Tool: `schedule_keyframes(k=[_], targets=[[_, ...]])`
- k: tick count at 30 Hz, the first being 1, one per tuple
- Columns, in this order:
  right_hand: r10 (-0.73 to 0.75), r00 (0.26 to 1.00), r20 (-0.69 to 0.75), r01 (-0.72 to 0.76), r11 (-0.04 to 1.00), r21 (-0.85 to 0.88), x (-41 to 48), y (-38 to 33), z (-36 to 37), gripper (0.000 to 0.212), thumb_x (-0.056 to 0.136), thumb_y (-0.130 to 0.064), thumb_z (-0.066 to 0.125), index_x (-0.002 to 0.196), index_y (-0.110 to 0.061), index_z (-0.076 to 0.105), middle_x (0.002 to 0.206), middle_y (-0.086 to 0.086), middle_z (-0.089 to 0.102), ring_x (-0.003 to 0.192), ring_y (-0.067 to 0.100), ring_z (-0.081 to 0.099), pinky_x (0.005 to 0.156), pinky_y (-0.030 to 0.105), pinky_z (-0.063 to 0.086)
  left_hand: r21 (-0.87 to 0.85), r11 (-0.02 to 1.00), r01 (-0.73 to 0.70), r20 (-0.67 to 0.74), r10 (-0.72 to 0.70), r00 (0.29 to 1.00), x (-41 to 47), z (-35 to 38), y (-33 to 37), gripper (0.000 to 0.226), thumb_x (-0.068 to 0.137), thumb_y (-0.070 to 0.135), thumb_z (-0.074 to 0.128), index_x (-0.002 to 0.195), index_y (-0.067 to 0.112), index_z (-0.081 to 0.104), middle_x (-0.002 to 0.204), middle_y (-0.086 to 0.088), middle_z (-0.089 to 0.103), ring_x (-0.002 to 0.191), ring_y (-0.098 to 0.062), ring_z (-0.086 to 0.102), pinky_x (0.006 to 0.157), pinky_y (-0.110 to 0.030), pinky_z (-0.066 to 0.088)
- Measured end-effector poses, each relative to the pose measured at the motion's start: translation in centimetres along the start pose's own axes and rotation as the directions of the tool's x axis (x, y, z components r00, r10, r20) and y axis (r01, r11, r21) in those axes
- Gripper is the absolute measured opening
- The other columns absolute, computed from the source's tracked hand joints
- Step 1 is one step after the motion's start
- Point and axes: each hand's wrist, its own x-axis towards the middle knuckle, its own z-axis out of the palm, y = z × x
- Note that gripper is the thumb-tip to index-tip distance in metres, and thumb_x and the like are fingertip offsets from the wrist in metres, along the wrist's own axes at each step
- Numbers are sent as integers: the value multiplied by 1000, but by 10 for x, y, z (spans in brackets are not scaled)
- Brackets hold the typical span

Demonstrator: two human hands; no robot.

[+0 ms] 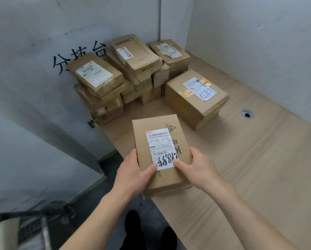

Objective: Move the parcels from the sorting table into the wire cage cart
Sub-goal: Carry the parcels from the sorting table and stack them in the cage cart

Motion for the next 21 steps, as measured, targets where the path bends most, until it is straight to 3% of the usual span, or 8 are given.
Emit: schedule_keyframes(k=[4,8,13,18,21], targets=[[50,996,70,-51,999,3,8,-3,20,42,83,-48,72,115,-46,44,101,-24,59,99,10,59,87,33,49,-52,996,66,80,-62,995,10,-4,-25,48,83,44,75,121,41,46,122,19,58,107,-6,56,94,-31,50],[85,996,37,-89,988,128,22,-14,31,41,81,-41,77,110,-47,48,100,-31,61,103,4,62,94,36,50,-146,980,133,128,-115,985,29,-12,-49,81,82,49,75,150,23,40,144,8,52,123,-17,55,102,-37,48],[143,985,93,-162,956,246,35,-25,44,39,81,-30,81,110,-36,56,106,-20,70,96,3,68,89,35,55,-288,944,158,230,-92,969,50,-22,-62,107,61,66,75,154,38,31,143,12,54,123,-11,57,105,-44,49],[180,969,168,-231,903,362,42,-31,54,37,82,-28,83,113,-27,62,101,-12,77,89,9,74,86,39,59,-372,900,227,305,-113,946,60,-31,-75,112,54,72,75,152,47,26,140,17,52,124,-14,55,98,-52,53],[168,964,208,-240,887,395,46,-32,57,38,82,-28,83,115,-25,64,101,-12,77,90,11,75,83,37,58,-428,861,274,346,-124,930,62,-33,-81,112,54,68,78,151,50,27,138,14,54,120,-16,59,93,-50,56]])
